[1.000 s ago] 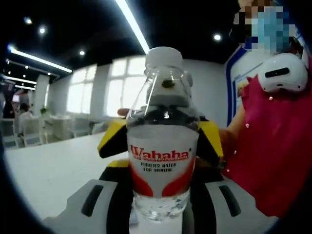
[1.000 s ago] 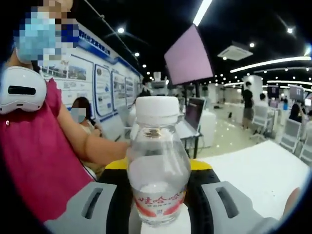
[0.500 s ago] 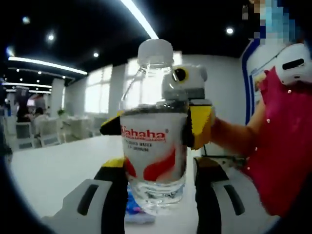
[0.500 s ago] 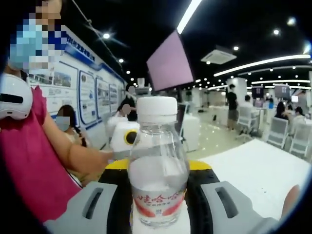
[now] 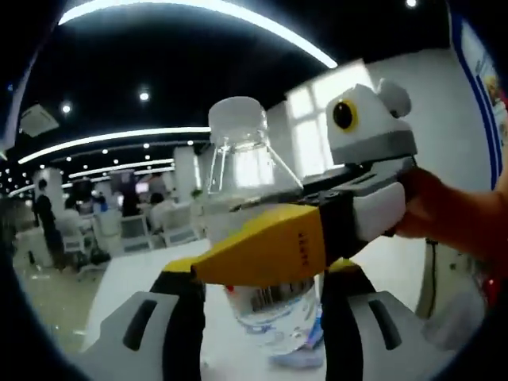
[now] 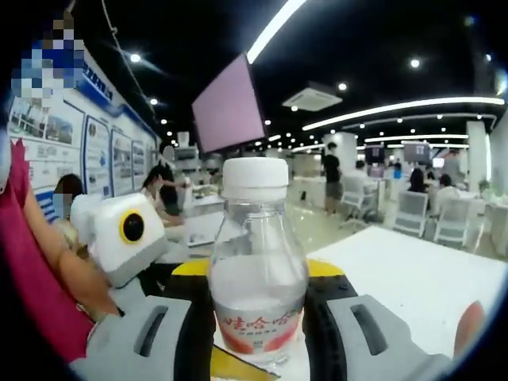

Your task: Arrange the tabletop items into an orderly group along one side of the table until the central work area is clear of visible clutter.

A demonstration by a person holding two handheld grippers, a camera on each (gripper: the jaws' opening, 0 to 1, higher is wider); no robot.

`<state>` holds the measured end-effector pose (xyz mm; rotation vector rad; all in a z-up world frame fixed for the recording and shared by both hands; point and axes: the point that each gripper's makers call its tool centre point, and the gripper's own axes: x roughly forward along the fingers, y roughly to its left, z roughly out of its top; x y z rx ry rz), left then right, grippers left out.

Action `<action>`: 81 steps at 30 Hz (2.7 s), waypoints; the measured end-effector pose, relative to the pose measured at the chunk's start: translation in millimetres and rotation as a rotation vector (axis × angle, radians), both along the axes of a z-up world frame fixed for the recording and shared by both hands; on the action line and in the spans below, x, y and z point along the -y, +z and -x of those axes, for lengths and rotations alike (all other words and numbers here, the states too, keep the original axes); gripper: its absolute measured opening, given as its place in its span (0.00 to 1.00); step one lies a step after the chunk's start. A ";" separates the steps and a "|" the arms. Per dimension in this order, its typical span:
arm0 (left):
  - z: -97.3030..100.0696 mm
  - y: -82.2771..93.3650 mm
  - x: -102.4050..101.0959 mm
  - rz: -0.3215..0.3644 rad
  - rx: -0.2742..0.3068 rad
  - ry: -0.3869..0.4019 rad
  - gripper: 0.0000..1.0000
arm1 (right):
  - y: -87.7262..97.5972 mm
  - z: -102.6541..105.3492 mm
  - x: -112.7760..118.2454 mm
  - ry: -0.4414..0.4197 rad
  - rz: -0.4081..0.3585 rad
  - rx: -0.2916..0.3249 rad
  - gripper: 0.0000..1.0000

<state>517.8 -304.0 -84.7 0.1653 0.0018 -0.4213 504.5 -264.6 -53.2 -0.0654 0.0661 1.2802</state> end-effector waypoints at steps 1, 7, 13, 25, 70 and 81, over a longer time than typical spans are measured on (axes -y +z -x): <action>-1.4 -2.1 -1.5 -0.005 -0.010 0.025 0.53 | 0.7 -0.9 0.2 -0.009 -0.007 -0.001 0.41; -5.9 1.9 -0.2 0.067 -0.022 0.043 0.47 | 2.9 -0.9 1.1 -0.050 -0.011 0.033 0.42; -7.9 -0.2 3.3 0.066 -0.035 0.028 0.45 | 2.6 -2.6 3.6 -0.068 -0.013 0.040 0.42; -3.9 -3.7 0.5 0.090 -0.064 -0.090 0.41 | -2.2 4.7 0.5 -0.051 0.036 0.044 0.44; 113.7 -31.1 -3.3 0.185 -0.255 -0.973 0.41 | -26.1 105.1 -37.1 0.500 0.077 -0.067 0.42; 83.0 -39.3 -46.2 0.083 -0.259 -0.827 0.41 | -28.7 78.4 -73.1 0.445 0.052 -0.027 0.41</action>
